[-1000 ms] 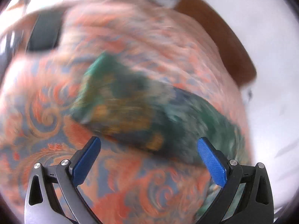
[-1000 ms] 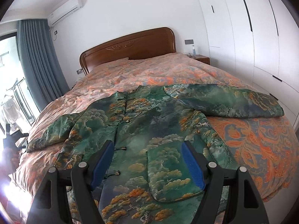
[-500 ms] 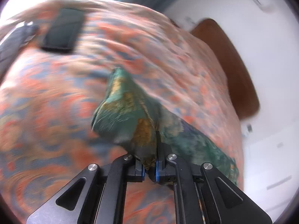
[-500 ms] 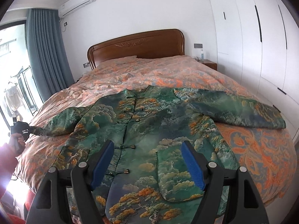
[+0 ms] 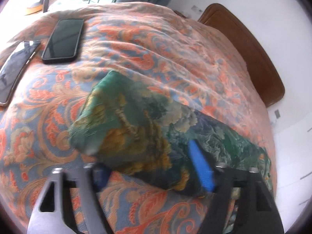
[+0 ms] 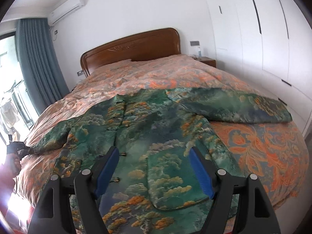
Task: Fold large clothes
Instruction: 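Grasp the other sleeve cuff with the left gripper and lift it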
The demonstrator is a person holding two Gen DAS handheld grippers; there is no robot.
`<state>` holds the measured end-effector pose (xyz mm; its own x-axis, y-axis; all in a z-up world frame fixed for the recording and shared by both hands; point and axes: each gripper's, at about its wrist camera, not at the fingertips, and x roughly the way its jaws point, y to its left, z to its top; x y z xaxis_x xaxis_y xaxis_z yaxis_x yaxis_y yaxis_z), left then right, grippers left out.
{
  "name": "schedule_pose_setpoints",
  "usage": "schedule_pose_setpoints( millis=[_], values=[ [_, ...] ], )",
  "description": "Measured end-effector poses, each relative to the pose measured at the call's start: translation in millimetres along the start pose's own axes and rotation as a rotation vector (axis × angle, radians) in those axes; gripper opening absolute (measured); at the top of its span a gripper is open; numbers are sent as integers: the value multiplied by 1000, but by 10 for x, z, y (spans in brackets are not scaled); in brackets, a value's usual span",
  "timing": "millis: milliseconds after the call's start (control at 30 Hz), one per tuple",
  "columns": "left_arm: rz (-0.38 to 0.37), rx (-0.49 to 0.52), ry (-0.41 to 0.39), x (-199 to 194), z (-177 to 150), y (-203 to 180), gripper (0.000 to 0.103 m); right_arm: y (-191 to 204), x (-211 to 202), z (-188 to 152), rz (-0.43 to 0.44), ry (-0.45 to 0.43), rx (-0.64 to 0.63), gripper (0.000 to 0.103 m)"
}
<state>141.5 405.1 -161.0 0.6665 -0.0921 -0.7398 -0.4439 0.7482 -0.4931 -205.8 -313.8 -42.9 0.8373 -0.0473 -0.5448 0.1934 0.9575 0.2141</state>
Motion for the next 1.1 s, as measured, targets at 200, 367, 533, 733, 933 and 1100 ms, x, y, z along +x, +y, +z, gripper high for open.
schedule_pose_setpoints(
  millis=[200, 367, 533, 733, 933, 1100],
  values=[
    [-39, -13, -7, 124, 114, 21, 11, -29, 43, -25, 15, 23, 27, 76],
    [6, 174, -102, -262, 145, -492, 8, -11, 30, -37, 13, 11, 15, 76],
    [-108, 435, -239, -1032, 106, -1736, 8, -95, 75, -82, 11, 17, 32, 76],
    [-345, 850, -318, -1683, -705, -3651, 8, -193, 75, -89, 21, -3, 68, 76],
    [-559, 1109, -191, -1482, -2092, -4848, 8, -399, -48, -84, -18, -38, 96, 76],
    [-500, 1139, 63, -541, -3116, -5118, 32, -662, -168, -90, -73, -60, 137, 76]
  ],
)
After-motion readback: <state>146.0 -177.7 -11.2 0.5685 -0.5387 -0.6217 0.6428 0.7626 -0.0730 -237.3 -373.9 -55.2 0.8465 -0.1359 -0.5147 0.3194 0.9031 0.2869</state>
